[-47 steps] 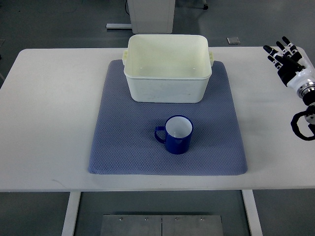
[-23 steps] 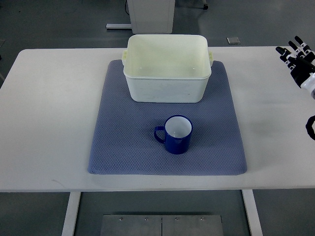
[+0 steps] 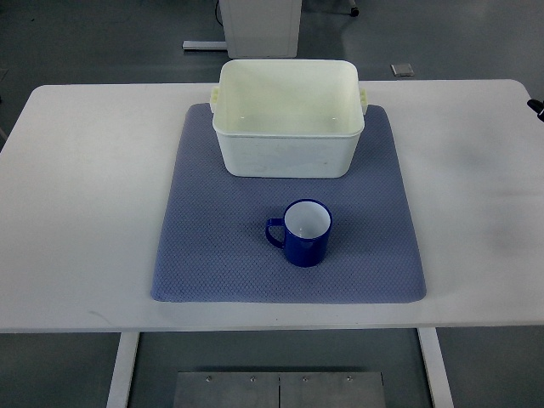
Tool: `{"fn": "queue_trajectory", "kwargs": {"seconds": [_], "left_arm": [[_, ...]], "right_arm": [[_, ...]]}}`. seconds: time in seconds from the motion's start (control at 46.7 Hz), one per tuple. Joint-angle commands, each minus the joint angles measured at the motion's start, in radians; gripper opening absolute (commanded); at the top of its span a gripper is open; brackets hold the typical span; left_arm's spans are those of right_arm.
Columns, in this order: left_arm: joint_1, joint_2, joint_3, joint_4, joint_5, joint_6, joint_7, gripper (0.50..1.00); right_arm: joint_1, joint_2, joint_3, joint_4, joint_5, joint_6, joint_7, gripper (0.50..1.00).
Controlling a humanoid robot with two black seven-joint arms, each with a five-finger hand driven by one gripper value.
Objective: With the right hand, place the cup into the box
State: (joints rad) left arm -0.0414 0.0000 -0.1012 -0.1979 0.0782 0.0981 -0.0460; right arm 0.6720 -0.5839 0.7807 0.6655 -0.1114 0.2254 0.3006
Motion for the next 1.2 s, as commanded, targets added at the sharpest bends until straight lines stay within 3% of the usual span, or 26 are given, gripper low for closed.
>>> {"fn": "queue_trajectory", "kwargs": {"seconds": [0.0,0.171,0.385,0.556,0.899,1.177], "left_arm": [[0.000,0.000,0.000,0.000,0.000,0.000,0.000,1.000],[0.000,0.000,0.000,0.000,0.000,0.000,0.000,1.000],[0.000,0.000,0.000,0.000,0.000,0.000,0.000,1.000],[0.000,0.000,0.000,0.000,0.000,0.000,0.000,1.000],[0.000,0.000,0.000,0.000,0.000,0.000,0.000,1.000],[0.000,0.000,0.000,0.000,0.000,0.000,0.000,1.000]], "right_arm": [[-0.046,-0.043,0.000,0.077,-0.004,0.008,0.035,1.000],[-0.147,-0.126,0.009,0.261,-0.053,0.006,0.117,1.000],[-0.264,-0.140,0.048,0.316,-0.158,0.006,0.195,1.000],[-0.337,-0.151,0.058,0.414,-0.293,0.005,0.308,1.000],[-0.466,-0.180,0.058,0.579,-0.363,0.002,0.310,1.000],[-0.500,-0.171,0.058,0.645,-0.383,-0.009,0.310,1.000]]}}
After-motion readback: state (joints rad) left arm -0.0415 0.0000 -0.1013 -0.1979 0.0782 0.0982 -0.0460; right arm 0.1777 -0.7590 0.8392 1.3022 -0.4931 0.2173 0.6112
